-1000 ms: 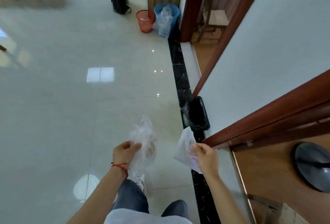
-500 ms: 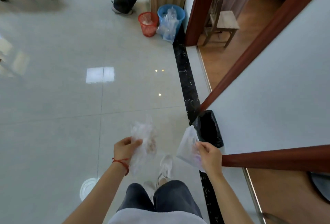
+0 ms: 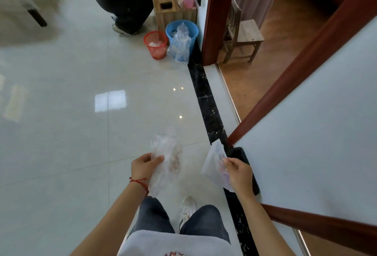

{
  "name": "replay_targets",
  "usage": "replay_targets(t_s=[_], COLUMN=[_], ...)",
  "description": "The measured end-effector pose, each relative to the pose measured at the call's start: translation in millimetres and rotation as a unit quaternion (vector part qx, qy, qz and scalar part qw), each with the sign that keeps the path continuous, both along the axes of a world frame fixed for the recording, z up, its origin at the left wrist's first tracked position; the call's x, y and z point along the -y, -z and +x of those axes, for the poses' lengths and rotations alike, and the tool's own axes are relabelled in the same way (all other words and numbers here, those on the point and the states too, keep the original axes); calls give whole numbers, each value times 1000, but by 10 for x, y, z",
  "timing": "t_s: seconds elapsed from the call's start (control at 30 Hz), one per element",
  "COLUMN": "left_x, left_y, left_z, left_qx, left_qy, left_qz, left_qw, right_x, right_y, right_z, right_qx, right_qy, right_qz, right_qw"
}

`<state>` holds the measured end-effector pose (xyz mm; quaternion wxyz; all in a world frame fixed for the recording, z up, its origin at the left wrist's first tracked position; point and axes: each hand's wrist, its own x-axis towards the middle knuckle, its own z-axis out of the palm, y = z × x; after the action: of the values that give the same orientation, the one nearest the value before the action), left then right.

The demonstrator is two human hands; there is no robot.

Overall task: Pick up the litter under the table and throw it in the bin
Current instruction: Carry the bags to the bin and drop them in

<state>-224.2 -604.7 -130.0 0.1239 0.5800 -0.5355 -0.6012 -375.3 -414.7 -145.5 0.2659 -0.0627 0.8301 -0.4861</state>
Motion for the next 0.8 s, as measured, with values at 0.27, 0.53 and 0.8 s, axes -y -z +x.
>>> replay_targets(t_s=[0.27, 0.53, 0.8], left_x=[233, 452, 452], left_y=[81, 196, 307], left_z=[-832, -1639, -2152], left_qx=[19, 36, 55], left_qy=[139, 346, 496], left_qz=[-1, -11, 4], left_qw=[990, 938, 867], right_x=[-20, -60, 71], right_y=[91, 125, 232], right_z=[-201, -154, 206], right_qx=[52, 66, 112], right_qy=[140, 341, 535], right_qz=[-6, 27, 20], right_qw=[989, 937, 837])
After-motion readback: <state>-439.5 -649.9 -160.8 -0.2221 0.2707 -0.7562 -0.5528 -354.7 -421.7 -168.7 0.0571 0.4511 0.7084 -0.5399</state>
